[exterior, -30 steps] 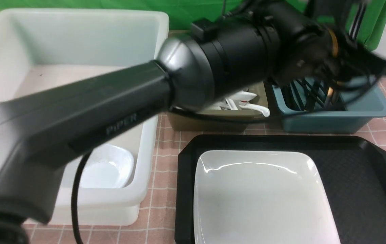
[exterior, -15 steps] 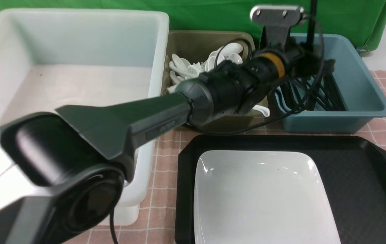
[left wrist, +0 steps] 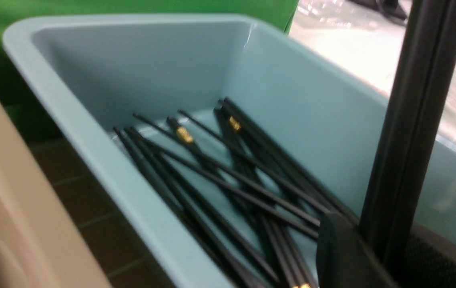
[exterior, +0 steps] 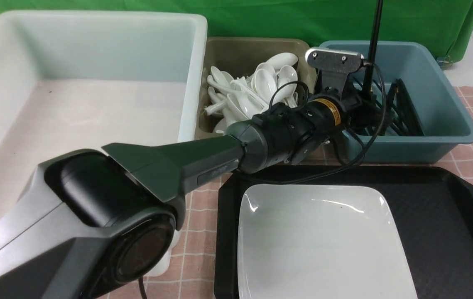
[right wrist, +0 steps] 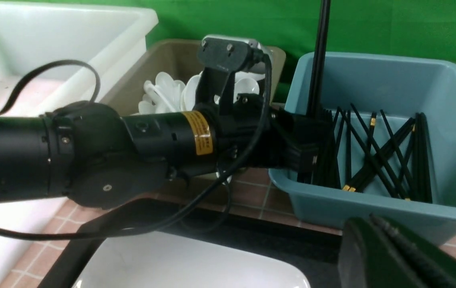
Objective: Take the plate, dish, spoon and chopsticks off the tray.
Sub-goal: Use the left arm to put the chopsticks into the small storage box on the right, then use the right arm to grab a plate from the dinner plate
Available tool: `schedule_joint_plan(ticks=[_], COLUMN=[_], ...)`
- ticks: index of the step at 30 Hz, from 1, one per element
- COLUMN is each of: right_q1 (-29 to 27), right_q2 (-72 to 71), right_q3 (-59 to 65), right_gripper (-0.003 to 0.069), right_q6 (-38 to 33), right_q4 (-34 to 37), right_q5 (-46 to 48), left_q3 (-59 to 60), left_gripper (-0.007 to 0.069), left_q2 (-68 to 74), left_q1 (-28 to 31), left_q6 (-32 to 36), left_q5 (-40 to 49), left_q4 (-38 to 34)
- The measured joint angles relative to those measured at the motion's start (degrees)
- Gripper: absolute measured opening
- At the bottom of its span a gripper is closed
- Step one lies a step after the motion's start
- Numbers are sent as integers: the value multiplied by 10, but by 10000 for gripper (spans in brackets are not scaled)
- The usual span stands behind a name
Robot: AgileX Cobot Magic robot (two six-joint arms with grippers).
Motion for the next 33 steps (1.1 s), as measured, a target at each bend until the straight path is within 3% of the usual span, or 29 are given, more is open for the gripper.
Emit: schedule_joint_plan(ticks=[2, 11, 17, 20, 23, 24, 25, 26, 29, 33], right_q1=[0, 0, 0, 0, 0, 0, 0, 0, 0, 0], right_q2=[0, 0, 0, 0, 0, 0, 0, 2, 13, 35], right_q3=[0, 0, 0, 0, -6, -13, -15, -30, -91, -176], right_gripper=[34, 34, 34, 34, 34, 34, 34, 34, 34, 34], right_q6=[0, 0, 0, 0, 4, 10, 11, 13, 12, -25], right_q4=[0, 0, 0, 0, 0, 0, 0, 0, 0, 0], right_q5=[0, 0, 0, 3, 45, 78, 84, 135, 275, 451], left_q3=[0, -3, -3, -3, -3, -3, -3, -3, -3, 38], left_gripper=[124, 424, 477, 411, 239, 148, 134, 62, 8, 5], left_q2=[0, -17, -63, -116, -182, -202, -206, -230, -260, -274], left_q1=[0, -1, -1, -6, -13, -16, -16, -17, -17, -5], left_q6=[6, 59, 122, 135, 142, 148, 150, 166, 186, 198], left_q5=[11, 87, 194, 303, 448, 506, 506, 582, 715, 768], left_q4=[0, 1, -1, -4, -27, -35, -35, -40, -50, -83])
